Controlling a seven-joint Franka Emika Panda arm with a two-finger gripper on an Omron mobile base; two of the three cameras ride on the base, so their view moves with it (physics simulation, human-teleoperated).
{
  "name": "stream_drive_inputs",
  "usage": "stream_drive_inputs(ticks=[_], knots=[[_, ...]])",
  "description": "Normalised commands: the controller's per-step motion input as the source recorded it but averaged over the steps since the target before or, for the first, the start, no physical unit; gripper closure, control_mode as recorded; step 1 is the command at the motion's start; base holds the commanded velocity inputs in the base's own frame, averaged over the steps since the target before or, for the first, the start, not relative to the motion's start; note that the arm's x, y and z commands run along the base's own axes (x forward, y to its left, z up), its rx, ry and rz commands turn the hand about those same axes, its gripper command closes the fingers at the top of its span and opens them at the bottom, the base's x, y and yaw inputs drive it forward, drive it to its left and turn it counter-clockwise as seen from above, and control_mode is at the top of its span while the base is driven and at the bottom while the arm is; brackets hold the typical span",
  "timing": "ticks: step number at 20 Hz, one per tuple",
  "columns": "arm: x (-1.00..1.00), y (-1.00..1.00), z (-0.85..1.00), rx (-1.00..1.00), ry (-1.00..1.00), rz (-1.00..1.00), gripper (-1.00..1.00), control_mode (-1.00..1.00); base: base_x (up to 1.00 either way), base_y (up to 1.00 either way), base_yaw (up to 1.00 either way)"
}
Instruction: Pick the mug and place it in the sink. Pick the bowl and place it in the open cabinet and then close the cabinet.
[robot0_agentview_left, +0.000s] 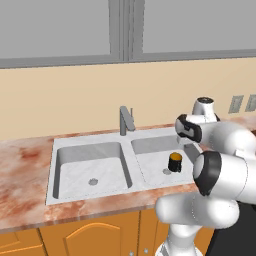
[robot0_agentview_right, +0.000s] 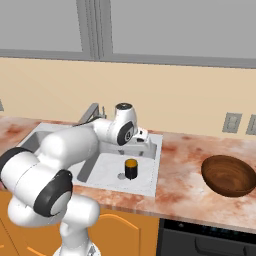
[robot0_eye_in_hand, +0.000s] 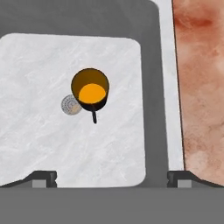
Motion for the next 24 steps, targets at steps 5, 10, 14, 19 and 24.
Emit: stream_drive_inputs(ticks=[5, 10, 14, 19, 24], knots=[[0.03, -0.30, 0.07, -0.02, 0.00, -0.07, -1.00, -1.00, 0.00, 0.00, 0.00], [0.00, -0.36, 0.08, -0.03, 0.00, -0.10, -1.00, -1.00, 0.00, 0.00, 0.00], [0.00, -0.43, 0.12, -0.03, 0.00, -0.12, -1.00, -1.00, 0.00, 0.00, 0.00], [0.00, -0.49, 0.07, -0.03, 0.00, -0.10, -1.00, -1.00, 0.00, 0.00, 0.00], [0.00, -0.58, 0.02, -0.04, 0.00, -0.07, -1.00, -1.00, 0.00, 0.00, 0.00]])
